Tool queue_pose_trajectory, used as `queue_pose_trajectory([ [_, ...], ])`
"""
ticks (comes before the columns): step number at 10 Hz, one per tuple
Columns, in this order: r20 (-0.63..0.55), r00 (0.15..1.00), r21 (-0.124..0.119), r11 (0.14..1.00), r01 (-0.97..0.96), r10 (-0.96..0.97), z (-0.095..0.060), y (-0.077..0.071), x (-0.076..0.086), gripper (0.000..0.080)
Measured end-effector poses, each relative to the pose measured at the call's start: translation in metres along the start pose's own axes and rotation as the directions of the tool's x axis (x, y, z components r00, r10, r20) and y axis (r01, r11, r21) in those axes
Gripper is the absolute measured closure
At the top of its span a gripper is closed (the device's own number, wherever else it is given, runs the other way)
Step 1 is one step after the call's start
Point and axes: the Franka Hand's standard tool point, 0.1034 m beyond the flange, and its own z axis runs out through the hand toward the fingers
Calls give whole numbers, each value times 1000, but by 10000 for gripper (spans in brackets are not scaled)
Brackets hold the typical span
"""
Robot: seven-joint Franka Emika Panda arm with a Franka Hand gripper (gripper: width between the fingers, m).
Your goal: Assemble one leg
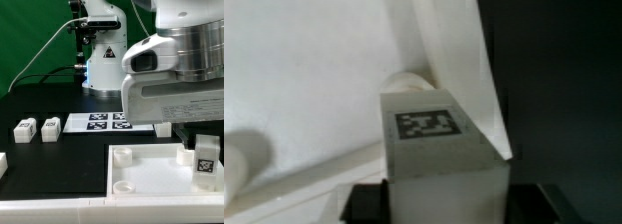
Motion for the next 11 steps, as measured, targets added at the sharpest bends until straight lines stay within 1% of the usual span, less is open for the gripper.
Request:
queue_pose_trajectory([
  [1, -25, 989, 6, 989, -148, 148, 0, 1, -1, 501],
  [2, -36, 960, 35, 961, -276, 277, 0, 3, 0, 499],
  [3, -22, 881, 61, 880, -471, 473, 0, 5, -1, 499],
  [4, -4, 807, 68, 806, -589, 590, 0, 6, 0, 498],
  [5, -1, 782, 69, 781, -621, 623, 0, 5, 0, 498],
  [6, 11, 714, 70, 712, -699, 700, 0, 5, -1, 498],
  [7, 8, 735, 70, 733, -677, 678, 0, 5, -1, 498],
  [8, 7, 762, 69, 760, -646, 647, 0, 5, -2, 397],
  [9, 6, 766, 69, 764, -641, 642, 1, 4, -2, 256],
  [10, 2, 816, 67, 814, -577, 579, 2, 1, -5, 183],
  [11, -20, 921, 56, 921, -386, 388, 4, 0, -7, 183],
])
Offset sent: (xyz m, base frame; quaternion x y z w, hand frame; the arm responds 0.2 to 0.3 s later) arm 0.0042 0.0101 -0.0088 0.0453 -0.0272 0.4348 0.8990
